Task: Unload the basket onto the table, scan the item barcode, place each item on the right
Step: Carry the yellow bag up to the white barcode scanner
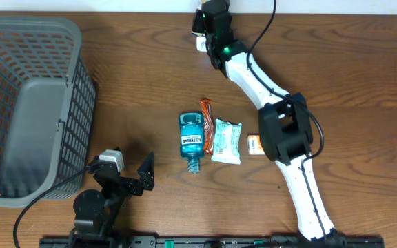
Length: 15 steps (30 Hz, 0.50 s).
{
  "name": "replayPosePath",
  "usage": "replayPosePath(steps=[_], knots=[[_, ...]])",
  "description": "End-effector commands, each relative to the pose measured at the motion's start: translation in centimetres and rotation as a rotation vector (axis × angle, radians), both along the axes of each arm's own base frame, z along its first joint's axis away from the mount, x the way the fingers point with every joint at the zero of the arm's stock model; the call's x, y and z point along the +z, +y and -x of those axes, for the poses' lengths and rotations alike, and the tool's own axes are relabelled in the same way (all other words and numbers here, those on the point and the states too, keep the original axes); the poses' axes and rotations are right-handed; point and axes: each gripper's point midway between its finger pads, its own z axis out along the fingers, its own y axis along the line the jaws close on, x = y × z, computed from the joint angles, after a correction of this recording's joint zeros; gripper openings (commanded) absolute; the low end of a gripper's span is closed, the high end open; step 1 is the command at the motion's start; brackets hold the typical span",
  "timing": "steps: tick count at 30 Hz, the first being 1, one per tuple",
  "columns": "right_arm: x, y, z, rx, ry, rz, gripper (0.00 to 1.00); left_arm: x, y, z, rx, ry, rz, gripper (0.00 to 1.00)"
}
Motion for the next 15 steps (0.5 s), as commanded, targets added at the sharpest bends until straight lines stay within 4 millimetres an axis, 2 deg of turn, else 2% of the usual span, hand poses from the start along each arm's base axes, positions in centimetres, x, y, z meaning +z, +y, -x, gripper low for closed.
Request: replayPosePath(steps=[1, 6, 9, 12, 15], knots=[[2.3, -1.2, -0.9, -0.033, -0.053, 0.013, 0.01, -1.1, -0.1, 0.2, -0.009, 0.034, 0.002, 0.98], [1.9, -1.3, -0.8, -0.035, -0.034, 0.026, 0.01, -1.1, -0.1, 0.2, -0.009, 0.034, 0.002, 0.98], [2.1, -2.2, -0.6, -0.074, -0.008, 0.054, 0.01, -1.1, -0.1, 0.2, -0.009, 0.034, 0.002, 0.98], [3.9, -4.5, 0.0, -0.172, 0.011, 0.104, 0.01, -1.1, -0.1, 0.2, -0.009, 0.034, 0.002, 0.98], [6.5, -7.9, 1.3, -0.297, 0.038, 0.174, 0.01, -1.1, -0.1, 0.2, -0.009, 0.034, 0.002, 0.98]])
